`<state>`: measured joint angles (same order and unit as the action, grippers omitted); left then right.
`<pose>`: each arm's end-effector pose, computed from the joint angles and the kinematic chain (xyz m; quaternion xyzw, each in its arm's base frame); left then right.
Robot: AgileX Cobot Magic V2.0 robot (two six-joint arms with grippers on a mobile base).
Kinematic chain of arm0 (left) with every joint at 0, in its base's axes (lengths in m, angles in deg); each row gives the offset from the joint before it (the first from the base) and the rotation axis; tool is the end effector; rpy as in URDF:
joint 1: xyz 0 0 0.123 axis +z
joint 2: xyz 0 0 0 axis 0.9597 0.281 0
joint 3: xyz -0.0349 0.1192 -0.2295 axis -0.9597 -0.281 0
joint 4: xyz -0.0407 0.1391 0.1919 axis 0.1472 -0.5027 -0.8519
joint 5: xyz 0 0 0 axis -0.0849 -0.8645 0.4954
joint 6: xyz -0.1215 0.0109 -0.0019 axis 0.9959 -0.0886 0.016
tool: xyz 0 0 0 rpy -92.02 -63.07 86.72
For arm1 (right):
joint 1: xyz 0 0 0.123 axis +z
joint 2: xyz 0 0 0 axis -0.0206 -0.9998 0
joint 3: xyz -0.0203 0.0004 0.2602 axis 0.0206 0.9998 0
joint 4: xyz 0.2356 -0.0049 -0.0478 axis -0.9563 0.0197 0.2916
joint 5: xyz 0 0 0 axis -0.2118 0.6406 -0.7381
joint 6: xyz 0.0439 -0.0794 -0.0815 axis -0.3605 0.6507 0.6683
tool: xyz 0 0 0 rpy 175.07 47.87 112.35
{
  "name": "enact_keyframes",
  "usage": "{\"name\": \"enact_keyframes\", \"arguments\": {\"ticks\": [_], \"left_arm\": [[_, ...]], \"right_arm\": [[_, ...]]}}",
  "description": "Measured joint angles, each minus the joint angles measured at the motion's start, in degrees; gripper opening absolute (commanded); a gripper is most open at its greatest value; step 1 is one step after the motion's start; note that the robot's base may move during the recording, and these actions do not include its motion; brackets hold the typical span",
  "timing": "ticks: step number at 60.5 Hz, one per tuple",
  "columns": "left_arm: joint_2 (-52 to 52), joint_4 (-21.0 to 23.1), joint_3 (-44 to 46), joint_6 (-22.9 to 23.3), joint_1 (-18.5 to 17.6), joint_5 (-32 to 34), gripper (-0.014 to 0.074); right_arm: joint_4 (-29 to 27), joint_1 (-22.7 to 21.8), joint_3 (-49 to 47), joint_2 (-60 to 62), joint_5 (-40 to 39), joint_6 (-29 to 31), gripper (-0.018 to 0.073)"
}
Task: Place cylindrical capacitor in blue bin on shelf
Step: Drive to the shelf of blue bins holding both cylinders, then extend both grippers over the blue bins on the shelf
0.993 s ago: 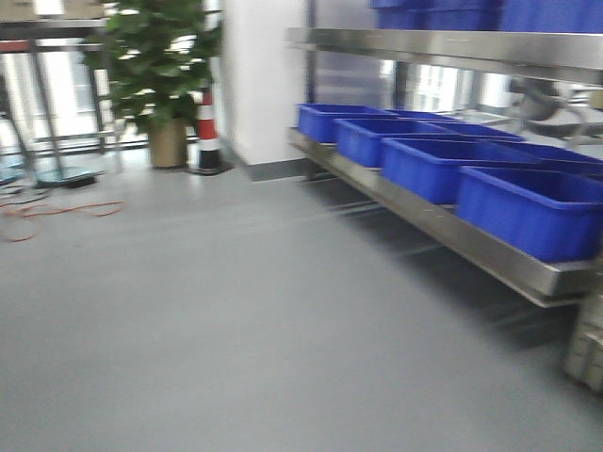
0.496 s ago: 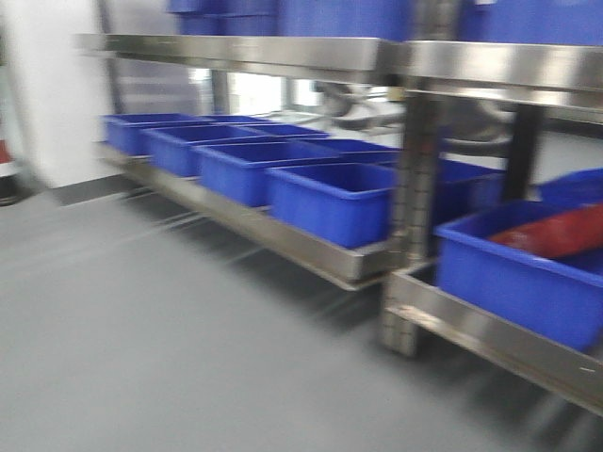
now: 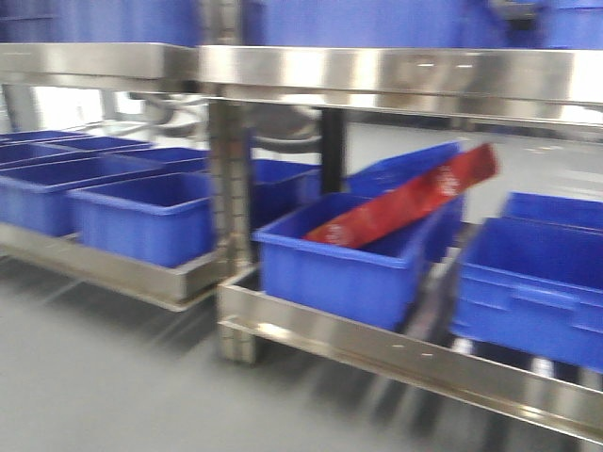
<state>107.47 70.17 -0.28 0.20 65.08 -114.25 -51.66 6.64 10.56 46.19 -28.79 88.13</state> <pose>0.1578 -0.0227 0.3468 0.0431 0.8212 -0.0502 0.5668 0.1373 0.0142 0.3678 -0.0382 0.7594 0.0354 0.6485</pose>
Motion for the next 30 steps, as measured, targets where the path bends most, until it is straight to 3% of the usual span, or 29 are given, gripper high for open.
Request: {"name": "enact_keyframes", "arguments": {"ticks": [30], "left_arm": [[0.0, 0.0, 0.0, 0.0, 0.0, 0.0, -0.0111]], "right_arm": [[0.0, 0.0, 0.0, 0.0, 0.0, 0.0, -0.0148]]}}
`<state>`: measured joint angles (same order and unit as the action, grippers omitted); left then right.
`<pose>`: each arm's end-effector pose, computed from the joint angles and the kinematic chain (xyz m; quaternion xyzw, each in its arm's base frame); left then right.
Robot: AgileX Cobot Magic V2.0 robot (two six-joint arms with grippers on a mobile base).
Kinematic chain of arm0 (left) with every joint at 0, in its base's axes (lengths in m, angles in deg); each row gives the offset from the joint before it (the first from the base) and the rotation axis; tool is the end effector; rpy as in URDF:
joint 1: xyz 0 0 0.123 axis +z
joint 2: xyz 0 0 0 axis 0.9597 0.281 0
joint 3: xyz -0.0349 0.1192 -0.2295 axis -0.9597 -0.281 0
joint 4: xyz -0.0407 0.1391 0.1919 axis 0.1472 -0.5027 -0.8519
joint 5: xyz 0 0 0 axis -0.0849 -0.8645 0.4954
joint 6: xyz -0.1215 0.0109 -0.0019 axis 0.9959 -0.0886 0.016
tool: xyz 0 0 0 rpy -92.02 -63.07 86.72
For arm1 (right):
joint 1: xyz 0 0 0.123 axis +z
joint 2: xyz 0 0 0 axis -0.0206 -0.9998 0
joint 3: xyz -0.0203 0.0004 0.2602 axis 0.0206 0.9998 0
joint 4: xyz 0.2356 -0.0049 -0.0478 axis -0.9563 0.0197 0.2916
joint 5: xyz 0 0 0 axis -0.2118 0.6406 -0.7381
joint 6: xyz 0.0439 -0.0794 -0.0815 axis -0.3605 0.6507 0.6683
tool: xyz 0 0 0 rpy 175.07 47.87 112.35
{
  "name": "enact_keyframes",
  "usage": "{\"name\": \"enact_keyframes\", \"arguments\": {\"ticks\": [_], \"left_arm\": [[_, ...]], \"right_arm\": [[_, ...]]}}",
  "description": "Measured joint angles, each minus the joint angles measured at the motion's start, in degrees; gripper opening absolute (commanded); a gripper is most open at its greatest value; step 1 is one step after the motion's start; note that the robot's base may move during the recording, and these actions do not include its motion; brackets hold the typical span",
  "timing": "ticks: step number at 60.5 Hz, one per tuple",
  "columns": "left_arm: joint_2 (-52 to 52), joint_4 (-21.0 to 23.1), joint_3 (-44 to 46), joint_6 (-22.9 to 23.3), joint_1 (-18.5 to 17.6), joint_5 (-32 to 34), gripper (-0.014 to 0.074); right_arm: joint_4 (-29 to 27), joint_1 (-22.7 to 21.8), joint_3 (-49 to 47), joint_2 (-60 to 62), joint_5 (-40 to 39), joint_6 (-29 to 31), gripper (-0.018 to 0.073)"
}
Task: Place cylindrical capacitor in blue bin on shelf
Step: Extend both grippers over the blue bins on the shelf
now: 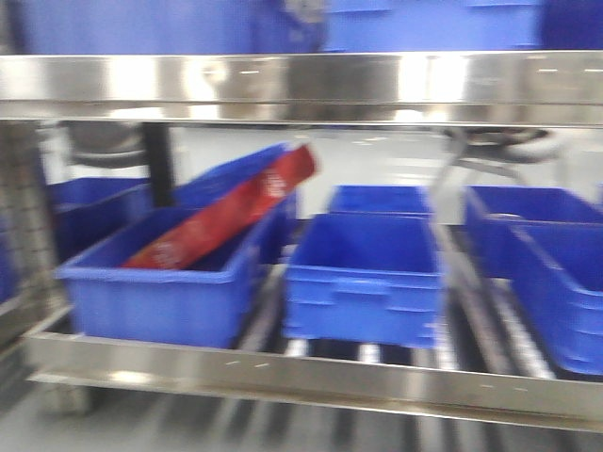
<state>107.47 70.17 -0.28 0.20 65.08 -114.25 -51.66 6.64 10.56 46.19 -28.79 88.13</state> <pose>0.1578 -0.0227 0.3468 0.0431 0.8212 -0.0502 0.5668 0.1373 0.0142 0.3678 -0.0382 0.7594 0.0354 0.6485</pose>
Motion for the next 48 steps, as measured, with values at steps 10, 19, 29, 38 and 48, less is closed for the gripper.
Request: {"name": "enact_keyframes", "arguments": {"ticks": [10, 19, 29, 38, 48], "left_arm": [[0.0, 0.0, 0.0, 0.0, 0.0, 0.0, -0.0111], [0.0, 0.0, 0.0, 0.0, 0.0, 0.0, -0.0111], [0.0, 0.0, 0.0, 0.0, 0.0, 0.0, -0.0111], [0.0, 0.0, 0.0, 0.0, 0.0, 0.0, -0.0111], [0.0, 0.0, 0.0, 0.0, 0.0, 0.0, -0.0111]], "right_arm": [[0.0, 0.0, 0.0, 0.0, 0.0, 0.0, -0.0148], [0.0, 0.0, 0.0, 0.0, 0.0, 0.0, -0.0148], [0.0, 0.0, 0.0, 0.0, 0.0, 0.0, -0.0148], [0.0, 0.0, 0.0, 0.0, 0.0, 0.0, -0.0148], [0.0, 0.0, 0.0, 0.0, 0.0, 0.0, -0.0148]]}}
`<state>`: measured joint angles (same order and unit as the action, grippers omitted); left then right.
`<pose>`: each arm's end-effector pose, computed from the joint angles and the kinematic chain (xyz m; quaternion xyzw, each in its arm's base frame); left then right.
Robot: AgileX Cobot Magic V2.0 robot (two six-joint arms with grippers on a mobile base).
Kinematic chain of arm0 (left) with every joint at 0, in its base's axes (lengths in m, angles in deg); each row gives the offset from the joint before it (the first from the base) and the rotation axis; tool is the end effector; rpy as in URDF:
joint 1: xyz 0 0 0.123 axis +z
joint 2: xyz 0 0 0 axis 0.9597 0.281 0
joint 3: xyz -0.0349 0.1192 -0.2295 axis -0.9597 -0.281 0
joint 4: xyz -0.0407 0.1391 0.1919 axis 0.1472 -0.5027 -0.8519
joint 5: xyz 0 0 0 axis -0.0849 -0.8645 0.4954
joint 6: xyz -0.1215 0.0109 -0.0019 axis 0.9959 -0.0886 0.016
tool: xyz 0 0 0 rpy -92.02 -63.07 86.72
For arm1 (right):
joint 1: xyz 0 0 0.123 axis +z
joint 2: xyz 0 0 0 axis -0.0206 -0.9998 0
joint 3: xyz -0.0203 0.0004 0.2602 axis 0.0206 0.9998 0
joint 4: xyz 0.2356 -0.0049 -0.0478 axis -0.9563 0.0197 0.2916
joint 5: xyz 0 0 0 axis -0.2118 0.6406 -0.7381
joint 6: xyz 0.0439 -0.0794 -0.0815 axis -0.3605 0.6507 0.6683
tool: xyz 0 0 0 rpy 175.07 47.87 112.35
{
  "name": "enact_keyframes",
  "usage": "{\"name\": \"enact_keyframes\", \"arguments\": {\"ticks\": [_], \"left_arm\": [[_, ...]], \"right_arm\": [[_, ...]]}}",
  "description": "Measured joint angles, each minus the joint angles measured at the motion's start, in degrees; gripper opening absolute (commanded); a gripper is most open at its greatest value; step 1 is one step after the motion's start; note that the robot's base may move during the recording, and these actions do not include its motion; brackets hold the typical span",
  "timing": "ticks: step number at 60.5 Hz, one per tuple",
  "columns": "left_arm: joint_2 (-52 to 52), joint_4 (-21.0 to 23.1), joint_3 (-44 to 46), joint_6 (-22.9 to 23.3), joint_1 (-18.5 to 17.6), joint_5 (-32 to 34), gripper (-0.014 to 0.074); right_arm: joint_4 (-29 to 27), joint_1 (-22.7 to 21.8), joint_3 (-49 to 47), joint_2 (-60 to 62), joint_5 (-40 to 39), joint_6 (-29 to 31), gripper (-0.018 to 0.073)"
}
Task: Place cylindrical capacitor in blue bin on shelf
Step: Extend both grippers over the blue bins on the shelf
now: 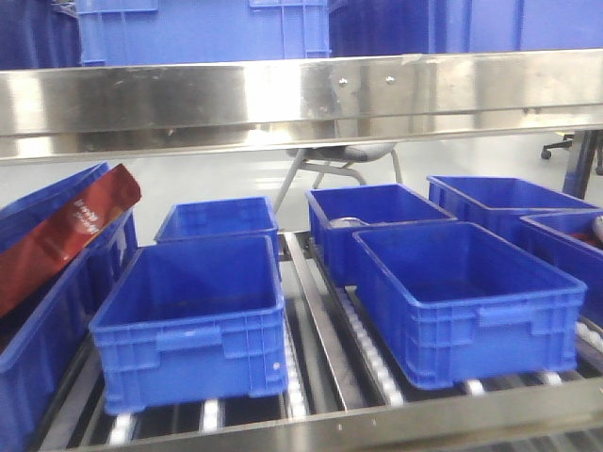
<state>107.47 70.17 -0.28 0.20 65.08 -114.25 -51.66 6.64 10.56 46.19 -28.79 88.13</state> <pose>0.1578 -0.0227 0.3468 0.0431 0.8212 -0.0502 0.5668 0.1373 0.0142 0.3678 -0.0382 0.7594 0.0354 0.6485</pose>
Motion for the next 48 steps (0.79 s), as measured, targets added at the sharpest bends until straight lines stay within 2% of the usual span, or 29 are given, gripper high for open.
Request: {"name": "enact_keyframes", "arguments": {"ticks": [48], "left_arm": [[0.0, 0.0, 0.0, 0.0, 0.0, 0.0, -0.0111]], "right_arm": [[0.0, 0.0, 0.0, 0.0, 0.0, 0.0, -0.0148]]}}
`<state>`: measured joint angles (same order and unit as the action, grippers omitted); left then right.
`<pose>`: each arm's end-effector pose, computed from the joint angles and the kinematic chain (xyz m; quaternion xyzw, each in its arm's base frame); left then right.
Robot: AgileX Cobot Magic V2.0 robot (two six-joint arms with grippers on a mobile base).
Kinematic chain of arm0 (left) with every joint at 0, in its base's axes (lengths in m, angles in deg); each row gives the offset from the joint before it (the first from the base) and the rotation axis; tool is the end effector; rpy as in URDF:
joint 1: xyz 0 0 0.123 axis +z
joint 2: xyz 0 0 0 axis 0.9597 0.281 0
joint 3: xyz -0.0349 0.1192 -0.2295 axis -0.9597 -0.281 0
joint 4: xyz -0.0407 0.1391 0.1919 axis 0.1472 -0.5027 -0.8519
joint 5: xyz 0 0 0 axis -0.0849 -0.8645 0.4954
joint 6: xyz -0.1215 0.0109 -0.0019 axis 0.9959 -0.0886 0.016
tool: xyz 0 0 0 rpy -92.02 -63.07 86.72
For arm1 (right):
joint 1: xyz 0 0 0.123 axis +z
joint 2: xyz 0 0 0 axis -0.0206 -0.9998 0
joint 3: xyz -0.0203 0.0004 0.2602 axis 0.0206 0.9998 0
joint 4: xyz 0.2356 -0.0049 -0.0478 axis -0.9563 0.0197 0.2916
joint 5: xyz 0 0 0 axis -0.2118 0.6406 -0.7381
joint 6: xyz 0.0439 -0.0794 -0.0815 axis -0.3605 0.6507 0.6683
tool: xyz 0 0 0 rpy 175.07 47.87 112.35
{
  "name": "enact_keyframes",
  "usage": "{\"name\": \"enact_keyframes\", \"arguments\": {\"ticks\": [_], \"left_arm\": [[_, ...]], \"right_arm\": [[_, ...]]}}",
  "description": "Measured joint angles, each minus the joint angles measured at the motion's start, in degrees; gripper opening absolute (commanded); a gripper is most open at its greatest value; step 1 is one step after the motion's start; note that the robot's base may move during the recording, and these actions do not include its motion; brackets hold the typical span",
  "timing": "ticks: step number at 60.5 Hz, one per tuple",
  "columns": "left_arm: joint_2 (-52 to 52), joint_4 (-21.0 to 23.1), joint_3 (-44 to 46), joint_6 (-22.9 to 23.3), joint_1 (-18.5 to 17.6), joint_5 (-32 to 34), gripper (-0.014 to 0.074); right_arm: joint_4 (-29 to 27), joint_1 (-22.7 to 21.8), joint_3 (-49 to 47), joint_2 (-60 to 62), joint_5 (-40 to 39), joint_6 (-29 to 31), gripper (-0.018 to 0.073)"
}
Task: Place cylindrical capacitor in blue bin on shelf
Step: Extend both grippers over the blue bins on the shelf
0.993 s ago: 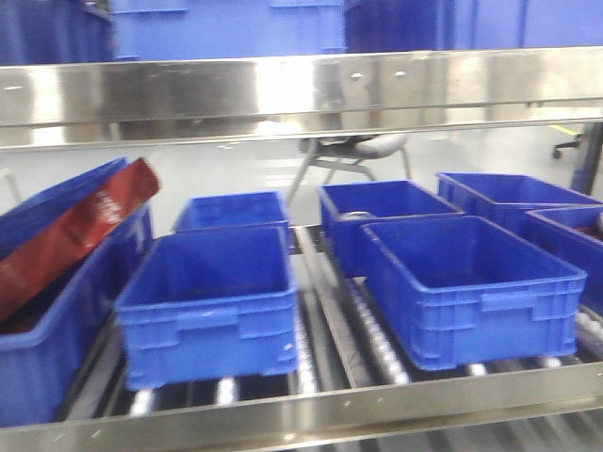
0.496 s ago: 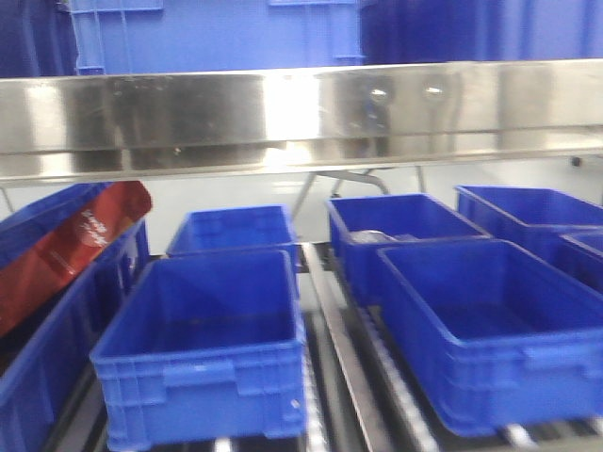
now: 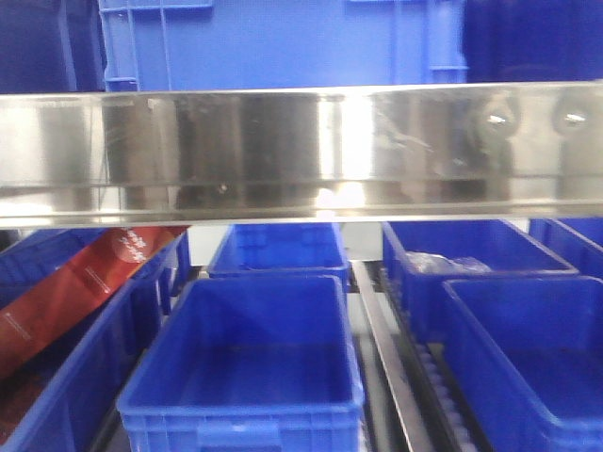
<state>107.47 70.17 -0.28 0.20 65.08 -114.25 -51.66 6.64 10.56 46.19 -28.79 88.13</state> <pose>0.1578 -0.0227 0.3468 0.0431 0.8212 -0.0502 0.5668 0.1373 0.0142 0.3678 -0.0382 0.7594 0.0354 0.6485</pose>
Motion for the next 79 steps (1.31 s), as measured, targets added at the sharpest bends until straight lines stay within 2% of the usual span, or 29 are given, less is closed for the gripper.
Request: {"name": "enact_keyframes", "arguments": {"ticks": [79], "left_arm": [[0.0, 0.0, 0.0, 0.0, 0.0, 0.0, -0.0111]], "right_arm": [[0.0, 0.0, 0.0, 0.0, 0.0, 0.0, -0.0148]]}}
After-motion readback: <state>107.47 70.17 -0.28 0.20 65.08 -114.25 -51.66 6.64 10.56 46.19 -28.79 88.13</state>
